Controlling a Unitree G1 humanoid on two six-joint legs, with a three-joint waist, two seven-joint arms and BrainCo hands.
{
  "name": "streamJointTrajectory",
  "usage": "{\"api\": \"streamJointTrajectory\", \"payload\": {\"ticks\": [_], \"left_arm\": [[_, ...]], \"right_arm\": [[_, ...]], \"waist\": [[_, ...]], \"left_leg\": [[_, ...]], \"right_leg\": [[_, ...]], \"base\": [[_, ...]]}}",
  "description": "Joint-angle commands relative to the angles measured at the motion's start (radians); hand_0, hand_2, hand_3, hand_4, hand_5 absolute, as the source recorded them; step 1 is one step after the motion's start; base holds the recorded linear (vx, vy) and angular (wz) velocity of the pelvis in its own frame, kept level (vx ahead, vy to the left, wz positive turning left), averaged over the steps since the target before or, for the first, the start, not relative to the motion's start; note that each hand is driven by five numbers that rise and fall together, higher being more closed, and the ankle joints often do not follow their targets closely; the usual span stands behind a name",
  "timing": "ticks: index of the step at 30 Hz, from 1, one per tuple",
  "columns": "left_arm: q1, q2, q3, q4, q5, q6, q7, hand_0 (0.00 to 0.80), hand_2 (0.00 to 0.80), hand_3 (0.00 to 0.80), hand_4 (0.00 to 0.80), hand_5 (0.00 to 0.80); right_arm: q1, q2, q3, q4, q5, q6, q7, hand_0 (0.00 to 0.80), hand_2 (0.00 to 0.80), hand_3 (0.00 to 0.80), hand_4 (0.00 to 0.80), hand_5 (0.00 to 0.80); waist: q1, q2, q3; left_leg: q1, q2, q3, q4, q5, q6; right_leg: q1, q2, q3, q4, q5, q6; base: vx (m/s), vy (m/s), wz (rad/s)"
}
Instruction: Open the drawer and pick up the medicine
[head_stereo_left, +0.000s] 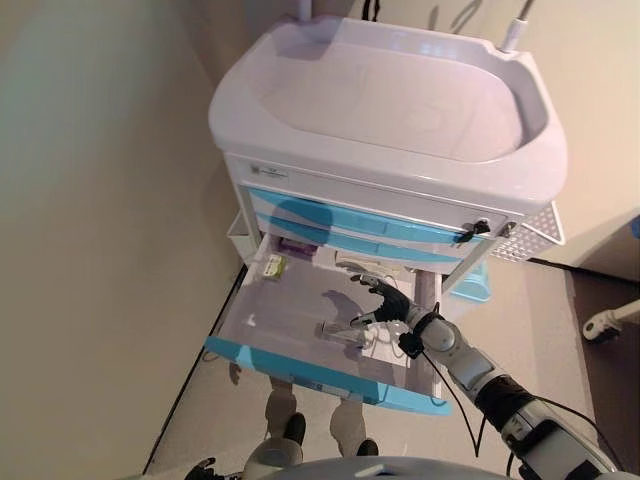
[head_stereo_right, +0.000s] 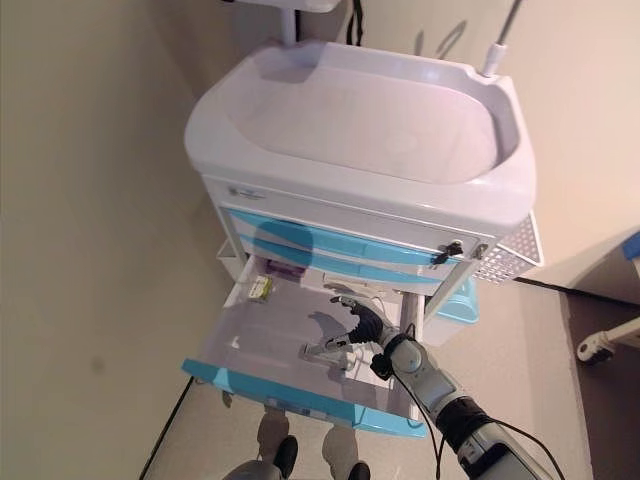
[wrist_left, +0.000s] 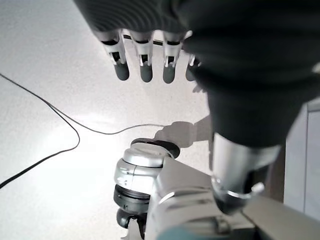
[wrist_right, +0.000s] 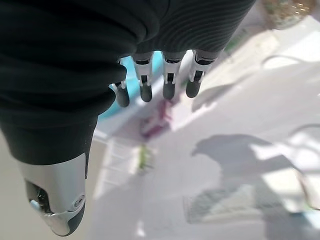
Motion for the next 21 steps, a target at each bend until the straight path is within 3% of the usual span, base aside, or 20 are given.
{"api": "streamJointTrajectory", "payload": {"ticks": [1, 7, 21], "left_arm": [[-0.033, 0.02, -0.037, 0.033, 0.002, -0.002, 0.018, 0.0, 0.0, 0.0, 0.0, 0.0], [-0.046, 0.017, -0.066, 0.024, -0.006, -0.003, 0.03, 0.0, 0.0, 0.0, 0.0, 0.0], [-0.07, 0.005, -0.114, -0.001, -0.015, -0.012, 0.056, 0.0, 0.0, 0.0, 0.0, 0.0]], "right_arm": [[-0.048, 0.021, 0.045, -0.002, -0.064, -0.01, -0.057, 0.0, 0.0, 0.0, 0.0, 0.0], [-0.088, 0.055, 0.06, 0.101, -0.12, 0.007, -0.094, 0.0, 0.0, 0.0, 0.0, 0.0], [-0.161, 0.089, 0.147, 0.242, -0.339, 0.037, -0.15, 0.0, 0.0, 0.0, 0.0, 0.0]], "waist": [[0.008, -0.008, -0.026], [0.016, 0.002, -0.01], [0.012, 0.023, 0.026]], "left_leg": [[-0.034, -0.051, 0.019, 0.01, -0.001, 0.037], [-0.052, -0.057, 0.001, 0.017, 0.002, 0.04], [-0.068, -0.062, 0.008, 0.028, -0.005, 0.048]], "right_leg": [[-0.086, -0.026, -0.019, 0.166, -0.04, 0.024], [-0.1, -0.032, -0.034, 0.178, -0.044, 0.022], [-0.14, -0.043, -0.013, 0.218, -0.052, 0.018]], "base": [[-0.021, -0.015, 0.17], [-0.014, -0.006, 0.1], [-0.007, 0.005, 0.01]]}}
